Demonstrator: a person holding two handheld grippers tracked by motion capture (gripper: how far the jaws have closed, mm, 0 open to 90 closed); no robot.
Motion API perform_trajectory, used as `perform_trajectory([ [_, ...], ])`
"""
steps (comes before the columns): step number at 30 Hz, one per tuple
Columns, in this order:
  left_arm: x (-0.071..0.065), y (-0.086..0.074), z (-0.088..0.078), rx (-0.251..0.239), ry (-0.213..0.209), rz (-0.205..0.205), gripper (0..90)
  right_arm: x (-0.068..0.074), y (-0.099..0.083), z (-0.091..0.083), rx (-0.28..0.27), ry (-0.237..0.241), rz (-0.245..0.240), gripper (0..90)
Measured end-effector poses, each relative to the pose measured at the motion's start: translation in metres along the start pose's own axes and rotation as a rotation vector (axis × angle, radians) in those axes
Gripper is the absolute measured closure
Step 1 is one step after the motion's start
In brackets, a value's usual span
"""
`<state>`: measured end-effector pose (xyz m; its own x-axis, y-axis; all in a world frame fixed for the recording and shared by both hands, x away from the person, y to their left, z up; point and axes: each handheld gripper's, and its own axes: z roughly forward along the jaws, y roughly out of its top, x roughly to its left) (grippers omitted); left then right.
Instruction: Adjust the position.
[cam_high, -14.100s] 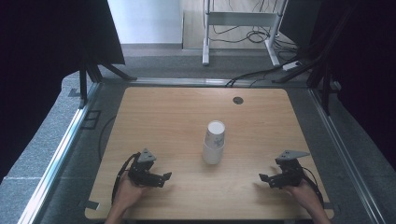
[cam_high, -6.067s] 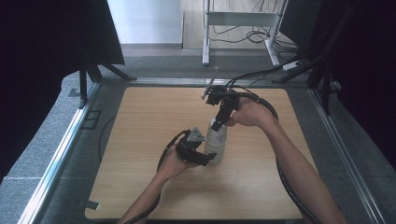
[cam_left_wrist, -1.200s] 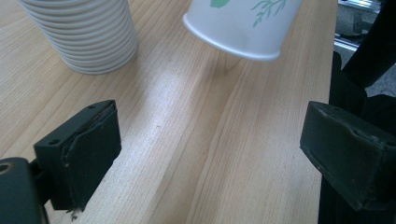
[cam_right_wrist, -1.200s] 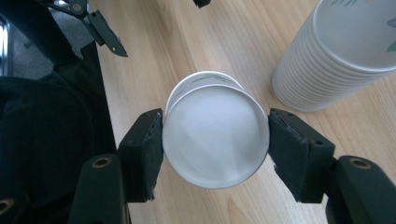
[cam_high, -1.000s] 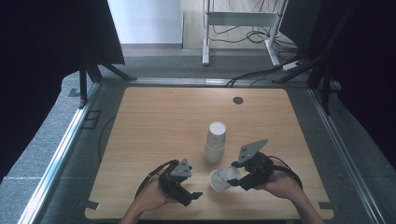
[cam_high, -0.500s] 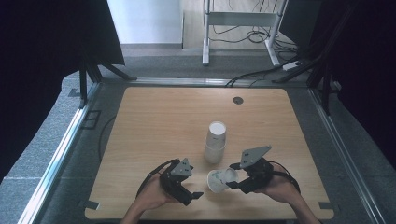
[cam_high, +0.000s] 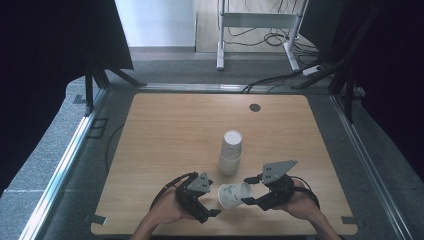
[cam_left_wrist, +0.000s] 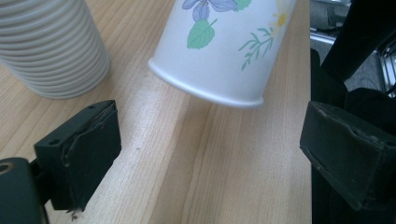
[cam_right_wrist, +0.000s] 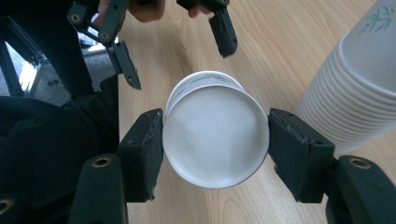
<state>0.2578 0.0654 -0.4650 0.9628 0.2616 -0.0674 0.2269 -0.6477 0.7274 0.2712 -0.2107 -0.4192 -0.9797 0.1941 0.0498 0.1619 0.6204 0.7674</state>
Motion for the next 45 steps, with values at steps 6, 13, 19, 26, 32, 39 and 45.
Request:
perform_trajectory([
  [6,-0.003,0.004,0.006,0.007,-0.022,0.024,5.2,0.0,-0.004,0.004,-0.02,0.03,-0.009,38.3],
  [13,-0.005,0.007,0.013,0.025,-0.036,0.053,5.3,0.0,-0.004,0.006,-0.051,0.065,-0.01,38.3],
  [19,-0.004,0.008,0.02,0.038,-0.044,0.057,6.2,0.0,-0.003,0.005,-0.068,0.08,-0.012,38.3],
  [26,-0.004,0.01,0.026,0.05,-0.048,0.068,7.9,0.001,-0.003,0.005,-0.08,0.094,-0.023,38.3],
  [32,-0.003,0.009,0.025,0.047,-0.042,0.072,15.4,0.0,-0.003,0.005,-0.082,0.1,-0.024,38.3],
  [39,-0.004,0.01,0.023,0.047,-0.033,0.076,23.2,0.0,-0.003,0.005,-0.082,0.097,-0.023,38.3],
  [45,-0.003,0.01,0.021,0.052,-0.029,0.079,31.3,-0.002,-0.005,0.004,-0.072,0.098,-0.015,38.2],
])
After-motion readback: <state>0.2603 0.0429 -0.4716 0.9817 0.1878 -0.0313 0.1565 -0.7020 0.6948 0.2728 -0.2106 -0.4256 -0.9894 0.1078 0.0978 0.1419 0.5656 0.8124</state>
